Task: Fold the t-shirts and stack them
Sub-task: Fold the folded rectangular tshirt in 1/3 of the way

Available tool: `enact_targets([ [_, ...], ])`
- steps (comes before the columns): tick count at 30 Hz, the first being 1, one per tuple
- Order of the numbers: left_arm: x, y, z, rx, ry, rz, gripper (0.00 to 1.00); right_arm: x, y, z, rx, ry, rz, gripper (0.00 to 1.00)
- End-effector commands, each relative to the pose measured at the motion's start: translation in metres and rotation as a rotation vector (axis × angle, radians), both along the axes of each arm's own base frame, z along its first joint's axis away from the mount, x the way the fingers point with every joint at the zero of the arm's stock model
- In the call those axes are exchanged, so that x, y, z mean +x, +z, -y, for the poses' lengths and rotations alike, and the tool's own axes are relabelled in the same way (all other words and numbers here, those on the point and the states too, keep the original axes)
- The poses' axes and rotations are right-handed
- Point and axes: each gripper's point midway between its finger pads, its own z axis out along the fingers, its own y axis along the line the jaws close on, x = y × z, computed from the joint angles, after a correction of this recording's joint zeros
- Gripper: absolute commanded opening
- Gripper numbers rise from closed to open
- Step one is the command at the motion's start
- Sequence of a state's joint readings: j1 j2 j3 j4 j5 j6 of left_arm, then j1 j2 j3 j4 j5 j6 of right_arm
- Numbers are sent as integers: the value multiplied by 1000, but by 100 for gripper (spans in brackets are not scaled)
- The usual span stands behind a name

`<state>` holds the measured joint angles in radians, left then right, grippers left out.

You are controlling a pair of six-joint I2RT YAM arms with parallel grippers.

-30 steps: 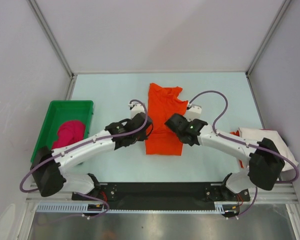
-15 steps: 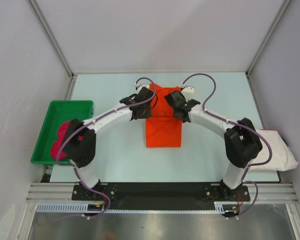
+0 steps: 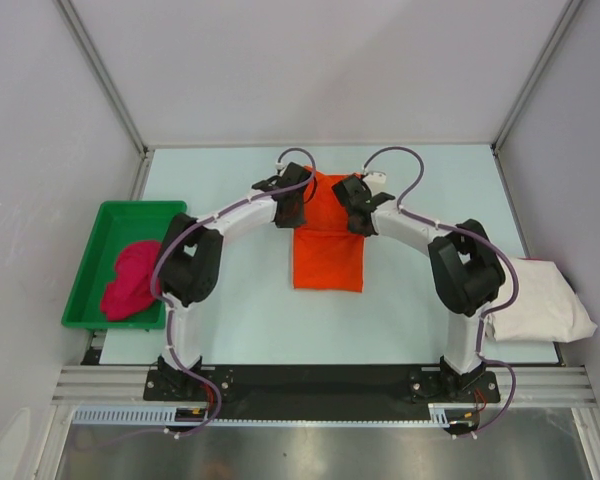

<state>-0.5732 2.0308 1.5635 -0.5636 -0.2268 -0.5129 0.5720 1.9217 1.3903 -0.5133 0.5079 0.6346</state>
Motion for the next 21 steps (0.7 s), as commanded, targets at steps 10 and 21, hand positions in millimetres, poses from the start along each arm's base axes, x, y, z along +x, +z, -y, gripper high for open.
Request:
enact_targets([
  [10, 34, 14, 15, -46, -6, 28, 0, 15, -19, 13, 13, -27, -10, 0],
  [21, 31, 117, -6, -161, 86, 222, 44, 25, 71, -2, 54, 11, 192, 70],
])
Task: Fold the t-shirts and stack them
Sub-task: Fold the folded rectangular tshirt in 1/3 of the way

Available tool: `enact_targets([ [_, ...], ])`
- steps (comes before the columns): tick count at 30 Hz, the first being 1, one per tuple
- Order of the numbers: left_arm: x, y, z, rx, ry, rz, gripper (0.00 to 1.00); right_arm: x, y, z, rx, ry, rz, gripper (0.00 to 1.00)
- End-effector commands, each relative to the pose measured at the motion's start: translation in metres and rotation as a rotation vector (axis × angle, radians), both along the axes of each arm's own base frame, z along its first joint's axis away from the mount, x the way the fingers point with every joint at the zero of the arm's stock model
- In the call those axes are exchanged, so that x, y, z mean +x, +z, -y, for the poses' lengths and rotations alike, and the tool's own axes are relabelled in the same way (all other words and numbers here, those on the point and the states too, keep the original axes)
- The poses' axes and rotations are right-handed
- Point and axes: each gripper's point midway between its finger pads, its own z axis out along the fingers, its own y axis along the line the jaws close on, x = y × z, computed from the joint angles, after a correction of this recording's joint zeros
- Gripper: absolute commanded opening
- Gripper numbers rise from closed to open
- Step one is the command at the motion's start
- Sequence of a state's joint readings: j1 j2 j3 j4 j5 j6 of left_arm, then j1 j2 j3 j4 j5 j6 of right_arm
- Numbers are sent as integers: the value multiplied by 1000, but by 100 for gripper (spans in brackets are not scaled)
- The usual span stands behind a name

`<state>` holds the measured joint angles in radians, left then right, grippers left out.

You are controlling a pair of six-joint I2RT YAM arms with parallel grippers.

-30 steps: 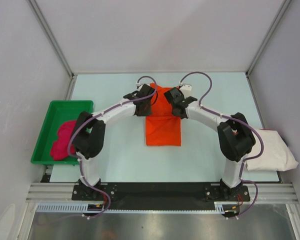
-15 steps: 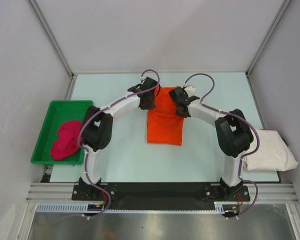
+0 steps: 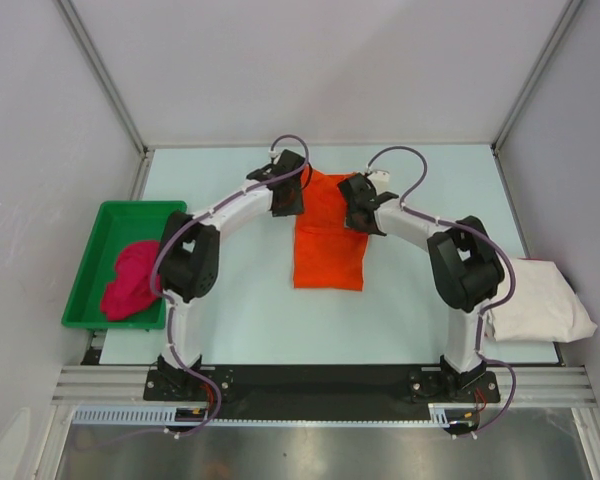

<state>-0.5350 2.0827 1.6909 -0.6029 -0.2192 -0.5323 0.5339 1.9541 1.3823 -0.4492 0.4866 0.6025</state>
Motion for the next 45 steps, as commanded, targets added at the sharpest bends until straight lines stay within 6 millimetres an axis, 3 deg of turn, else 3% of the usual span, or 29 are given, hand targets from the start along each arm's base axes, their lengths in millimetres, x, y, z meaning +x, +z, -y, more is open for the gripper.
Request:
enact_targets([
  [1, -5, 101, -3, -129, 30, 190, 44, 6, 87, -13, 56, 28, 188, 70],
  [2, -9, 104, -1, -140, 21, 194, 43, -2, 98, -21, 81, 50, 203, 68],
  [4, -25, 103, 8, -171, -22, 176, 39, -18, 91, -28, 101, 70, 178, 50],
  [5, -30, 99, 11, -175, -36, 164, 33, -27, 89, -38, 113, 97, 173, 36],
  [6, -37, 94, 14, -177, -48, 151, 30, -35, 87, -43, 130, 100, 169, 4],
  [7, -49, 85, 22, -191, -78, 137, 25, -45, 73, -46, 127, 111, 144, 0],
  [8, -55, 77, 27, -200, -96, 126, 17, -51, 65, -49, 129, 120, 130, 0],
  [12, -77, 45, 42, -229, -142, 70, 6, -69, 25, -63, 115, 134, 48, 0],
  [19, -76, 7, 54, -211, -186, 6, 0, -52, -2, -65, 91, 118, 18, 0],
  [31, -85, -41, 50, -161, -160, -110, 0, -13, 10, -67, 118, 80, 51, 0],
  [37, -85, -45, 50, -154, -165, -123, 0, 9, -1, -57, 106, 56, 34, 0],
  [42, -87, -48, 49, -146, -165, -135, 0, 42, 3, -49, 115, 31, 55, 0],
  [43, -87, -48, 49, -143, -162, -136, 0, 48, -7, -42, 104, 14, 37, 0],
  [45, -85, -41, 47, -139, -154, -116, 1, 57, -3, -37, 98, -7, 34, 0],
])
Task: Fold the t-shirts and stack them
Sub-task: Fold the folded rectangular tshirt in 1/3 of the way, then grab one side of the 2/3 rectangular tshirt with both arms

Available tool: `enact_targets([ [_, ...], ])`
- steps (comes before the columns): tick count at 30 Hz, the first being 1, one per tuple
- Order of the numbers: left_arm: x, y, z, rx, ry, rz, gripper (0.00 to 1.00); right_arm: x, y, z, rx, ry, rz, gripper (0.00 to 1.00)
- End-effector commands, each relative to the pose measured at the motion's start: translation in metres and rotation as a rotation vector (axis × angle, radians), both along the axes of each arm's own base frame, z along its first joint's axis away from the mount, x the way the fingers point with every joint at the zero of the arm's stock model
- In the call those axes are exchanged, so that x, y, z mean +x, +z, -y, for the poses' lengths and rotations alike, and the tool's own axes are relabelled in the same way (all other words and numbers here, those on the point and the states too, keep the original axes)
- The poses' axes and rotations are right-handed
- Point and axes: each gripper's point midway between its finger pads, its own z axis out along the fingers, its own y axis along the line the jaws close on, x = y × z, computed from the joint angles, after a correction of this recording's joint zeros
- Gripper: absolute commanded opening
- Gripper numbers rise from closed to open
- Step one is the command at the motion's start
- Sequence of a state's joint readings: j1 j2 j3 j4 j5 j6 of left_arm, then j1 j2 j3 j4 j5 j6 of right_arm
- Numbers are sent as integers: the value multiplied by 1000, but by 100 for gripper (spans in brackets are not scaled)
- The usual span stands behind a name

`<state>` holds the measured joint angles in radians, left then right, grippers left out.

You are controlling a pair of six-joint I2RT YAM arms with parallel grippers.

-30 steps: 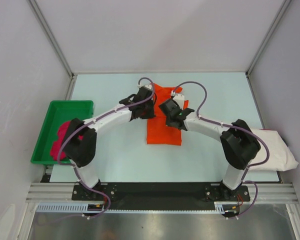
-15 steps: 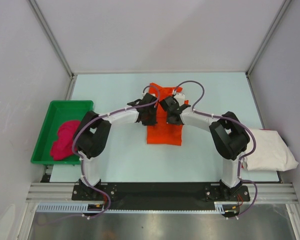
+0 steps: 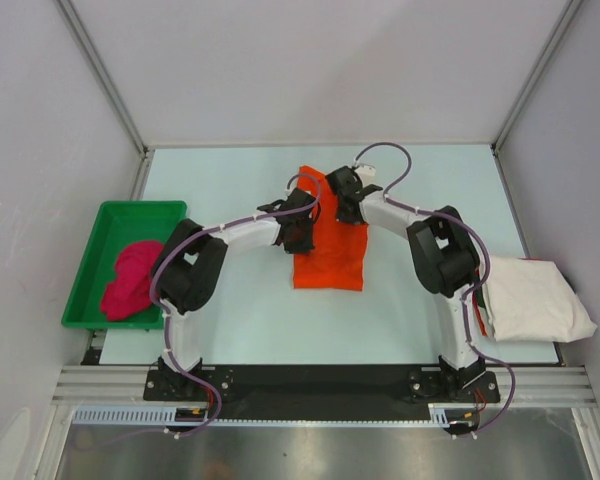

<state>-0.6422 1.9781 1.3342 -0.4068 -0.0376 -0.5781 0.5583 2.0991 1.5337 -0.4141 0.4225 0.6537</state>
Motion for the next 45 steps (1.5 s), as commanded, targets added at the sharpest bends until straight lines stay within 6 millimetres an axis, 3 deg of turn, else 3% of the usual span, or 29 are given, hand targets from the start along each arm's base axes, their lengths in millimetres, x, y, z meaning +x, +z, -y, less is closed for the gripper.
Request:
enact_targets([
  [1, 7, 17, 5, -21, 16, 33, 1, 28, 12, 11, -11, -29, 22, 0],
  [2, 8, 23, 3, -26, 19, 52, 2, 30, 34, 10, -1, -18, 70, 0],
  [4, 10, 51, -2, -57, 41, 132, 6, 24, 54, 9, 13, -4, 132, 0],
  [5, 11, 61, -4, -65, 49, 160, 11, 19, 81, 6, 44, 6, 178, 2],
  [6, 10, 69, -6, -71, 53, 180, 14, 11, 91, 5, 58, 20, 179, 18],
  [8, 7, 92, -9, -101, 55, 219, 22, -8, 94, 3, 62, 41, 159, 35],
  [9, 4, 97, -10, -108, 52, 222, 23, -20, 108, 4, 72, 50, 165, 46],
  [10, -1, 97, -12, -114, 46, 213, 27, -35, 96, 8, 55, 56, 133, 50],
  [12, -10, 103, -11, -134, 42, 210, 27, -60, 100, 5, 76, 68, 123, 54],
  [13, -17, 96, -13, -125, 36, 195, 27, -72, 97, 5, 78, 69, 113, 54],
  [14, -22, 99, -13, -134, 32, 198, 27, -91, 78, 11, 57, 69, 71, 54],
  [16, -36, 89, -11, -131, 4, 184, 26, -111, 79, 4, 86, 79, 93, 51],
  [17, -40, 87, -10, -132, -2, 180, 25, -126, 61, 9, 65, 89, 62, 49],
  [18, -43, 88, -7, -145, -10, 188, 24, -133, 59, 1, 72, 107, 70, 45],
  [22, -42, 75, -4, -146, -15, 180, 23, -145, 31, -11, 28, 128, 39, 40],
  [25, -36, 59, -1, -110, -16, 156, 21, -142, 11, -16, -5, 122, 16, 36],
  [28, -36, 42, -2, -76, -5, 119, 22, -139, 0, -22, -9, 121, -16, 38],
  [29, -38, 38, -3, -71, -2, 104, 22, -145, -15, -20, -32, 117, -64, 40],
  [31, -44, 27, -6, -47, -1, 63, 23, -148, -18, -19, -47, 105, -81, 41],
  [34, -52, 24, -17, -33, 20, 63, 25, -156, -7, -16, -34, 92, -39, 41],
  [35, -51, 37, -19, -53, 28, 98, 26, -156, 0, -16, -19, 92, -16, 43],
  [37, -55, 41, -25, -54, 32, 118, 28, -156, 17, -14, 2, 89, 13, 44],
  [40, -60, 52, -33, -53, 41, 133, 28, -157, 39, -2, -20, 66, 44, 45],
  [41, -60, 67, -34, -78, 53, 161, 29, -159, 46, 6, -37, 54, 55, 46],
  [43, -66, 69, -40, -85, 60, 168, 31, -161, 66, 14, -13, 42, 91, 47],
  [45, -72, 72, -42, -103, 67, 166, 31, -167, 67, 24, -22, 28, 78, 47],
])
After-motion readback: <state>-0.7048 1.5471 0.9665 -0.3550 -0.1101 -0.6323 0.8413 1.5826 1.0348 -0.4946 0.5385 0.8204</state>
